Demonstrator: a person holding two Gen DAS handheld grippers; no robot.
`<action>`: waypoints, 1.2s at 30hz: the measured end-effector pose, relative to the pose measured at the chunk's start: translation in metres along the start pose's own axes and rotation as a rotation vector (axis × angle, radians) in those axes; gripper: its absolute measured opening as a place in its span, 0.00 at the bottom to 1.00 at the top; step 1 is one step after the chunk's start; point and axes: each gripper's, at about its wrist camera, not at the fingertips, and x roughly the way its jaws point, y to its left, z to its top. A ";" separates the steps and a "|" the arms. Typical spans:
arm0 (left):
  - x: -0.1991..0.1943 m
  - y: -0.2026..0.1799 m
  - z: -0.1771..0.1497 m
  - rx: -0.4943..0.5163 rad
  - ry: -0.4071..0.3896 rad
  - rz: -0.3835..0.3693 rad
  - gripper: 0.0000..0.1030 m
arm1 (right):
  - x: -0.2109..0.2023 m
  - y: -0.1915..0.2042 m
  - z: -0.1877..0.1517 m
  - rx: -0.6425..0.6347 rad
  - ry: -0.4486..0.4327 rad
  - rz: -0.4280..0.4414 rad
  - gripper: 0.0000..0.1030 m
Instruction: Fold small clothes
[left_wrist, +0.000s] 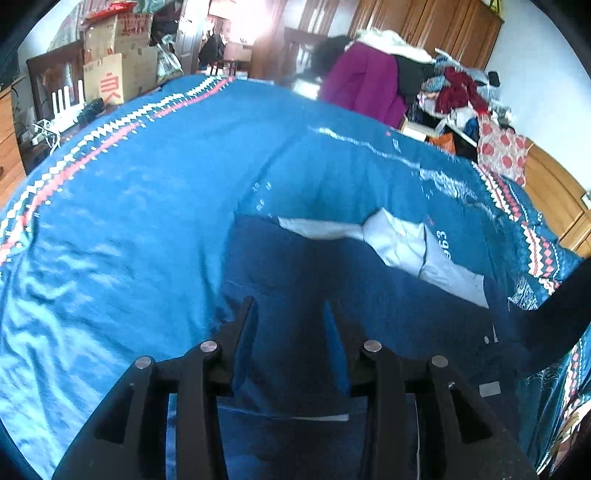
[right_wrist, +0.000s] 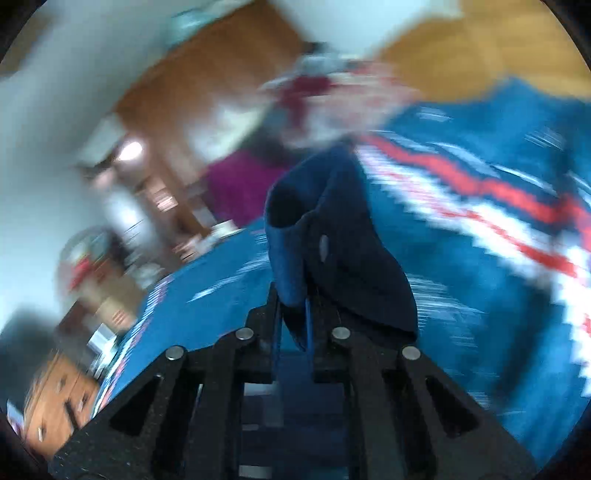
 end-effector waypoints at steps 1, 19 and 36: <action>-0.005 0.006 0.001 -0.004 -0.008 -0.001 0.38 | 0.011 0.028 -0.006 -0.029 0.014 0.049 0.09; 0.010 0.098 -0.029 -0.109 0.038 0.062 0.40 | 0.252 0.225 -0.303 -0.210 0.651 0.269 0.21; 0.023 0.079 -0.032 -0.078 0.055 0.056 0.40 | 0.144 0.004 -0.224 -0.141 0.577 -0.126 0.21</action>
